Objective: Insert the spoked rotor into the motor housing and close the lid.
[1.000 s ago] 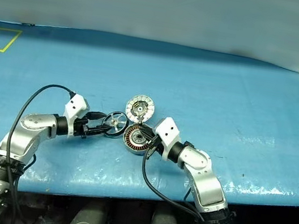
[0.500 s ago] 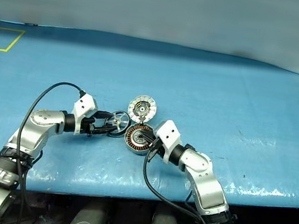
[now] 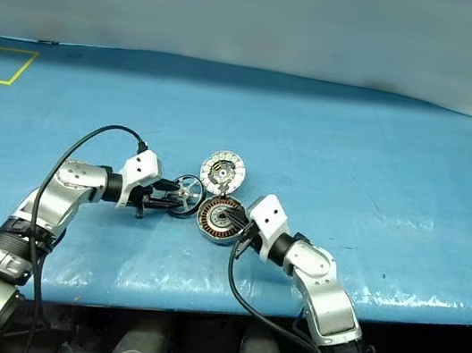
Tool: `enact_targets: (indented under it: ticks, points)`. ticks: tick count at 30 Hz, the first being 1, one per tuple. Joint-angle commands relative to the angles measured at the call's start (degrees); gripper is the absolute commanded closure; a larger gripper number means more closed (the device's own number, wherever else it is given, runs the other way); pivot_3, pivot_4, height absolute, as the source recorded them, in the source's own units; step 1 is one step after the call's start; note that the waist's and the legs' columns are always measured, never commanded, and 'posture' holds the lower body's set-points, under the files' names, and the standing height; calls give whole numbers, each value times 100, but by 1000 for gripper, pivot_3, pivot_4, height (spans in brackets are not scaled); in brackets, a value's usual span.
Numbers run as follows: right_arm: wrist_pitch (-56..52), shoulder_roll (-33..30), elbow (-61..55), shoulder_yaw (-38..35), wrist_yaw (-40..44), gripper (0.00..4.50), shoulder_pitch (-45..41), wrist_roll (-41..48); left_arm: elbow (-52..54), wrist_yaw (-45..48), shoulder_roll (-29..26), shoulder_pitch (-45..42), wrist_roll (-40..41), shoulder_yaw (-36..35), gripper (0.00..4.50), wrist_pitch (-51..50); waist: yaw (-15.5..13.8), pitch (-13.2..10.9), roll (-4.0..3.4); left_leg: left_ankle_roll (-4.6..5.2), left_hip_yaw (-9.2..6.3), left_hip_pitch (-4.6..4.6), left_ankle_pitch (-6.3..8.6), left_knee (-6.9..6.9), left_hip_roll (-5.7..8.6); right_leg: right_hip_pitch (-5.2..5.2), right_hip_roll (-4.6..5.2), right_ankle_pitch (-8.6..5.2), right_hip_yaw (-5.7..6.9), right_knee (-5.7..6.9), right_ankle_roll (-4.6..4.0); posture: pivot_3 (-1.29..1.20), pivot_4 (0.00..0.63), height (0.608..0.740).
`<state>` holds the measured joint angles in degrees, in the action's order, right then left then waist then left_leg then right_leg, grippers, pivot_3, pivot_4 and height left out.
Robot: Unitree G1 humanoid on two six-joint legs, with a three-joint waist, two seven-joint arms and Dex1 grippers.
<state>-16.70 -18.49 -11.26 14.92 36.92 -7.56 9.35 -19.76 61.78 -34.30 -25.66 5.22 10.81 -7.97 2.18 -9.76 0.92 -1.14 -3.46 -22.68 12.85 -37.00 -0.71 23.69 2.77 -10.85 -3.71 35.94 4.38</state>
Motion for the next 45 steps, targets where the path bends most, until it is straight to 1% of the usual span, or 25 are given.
enact_targets:
  ticks: [1, 8, 12, 16, 20, 27, 32, 37, 45]
  points:
    - [157, -64, -57, -268, -53, 4500, 54, 56, -26, -12, -177, 323, -126, -6, 2996, -1, 4, 1, -1, 0, 0, 0, 0, 0, 0, 0, 0, 0, 0, 0, 0, 0, 150, 740]
    - [510, 16, 359, -676, 172, 4500, 115, 433, 388, 77, -470, 724, 131, -380, 2996, 52, 87, 1, -2, 0, 3, 3, 0, 8, -13, 4, -11, -2, -3, 0, -4, 0, 150, 740]
    - [638, 9, 610, -857, 193, 4500, 120, 511, 721, 228, -566, 855, 422, -563, 2996, 18, 132, 0, -2, 0, 3, 4, 0, 11, -22, 7, -20, -4, -3, 1, -8, 0, 150, 740]
    - [639, -100, 752, -933, 331, 4500, 137, 542, 961, 414, -534, 711, 699, -666, 2996, -87, 121, -2, 0, 0, 2, -4, 0, 11, -21, 10, -20, -4, -4, 0, -9, 0, 150, 740]
    - [734, -152, 858, -1005, 367, 4500, 160, 540, 1074, 542, -429, 448, 806, -661, 2996, -58, 91, -6, 3, 0, 1, -16, 0, 9, -19, 17, -21, -4, -5, 0, -8, 0, 150, 740]
    - [914, -197, 622, -968, 762, 4500, 447, 773, 1016, 1205, -134, -338, 948, -253, 2996, -163, 16, -6, 5, 0, 0, -20, 0, 7, -16, 16, -22, -3, -7, -2, -7, 0, 150, 740]
    - [893, -228, 527, -1006, 841, 4500, 566, 841, 566, 1688, 67, -986, 715, 270, 2996, -125, 7, -7, 5, 0, -1, -20, 0, 2, -16, 15, -26, -2, -9, -1, -6, 0, 150, 740]
    - [889, -238, 388, -1114, 724, 4500, 726, 842, 41, 2117, 255, -1558, 472, 679, 2996, 56, 15, -8, 6, 0, -1, -23, 0, 2, -16, 16, -28, -2, -11, -1, -6, 0, 150, 740]
    - [876, -197, 228, -1192, 409, 4500, 900, 736, -720, 2499, 402, -2055, -1, 1077, 2996, 506, 9, -8, 7, 0, -2, -25, 0, 0, -15, 17, -28, -2, -14, -2, -5, 0, 150, 740]
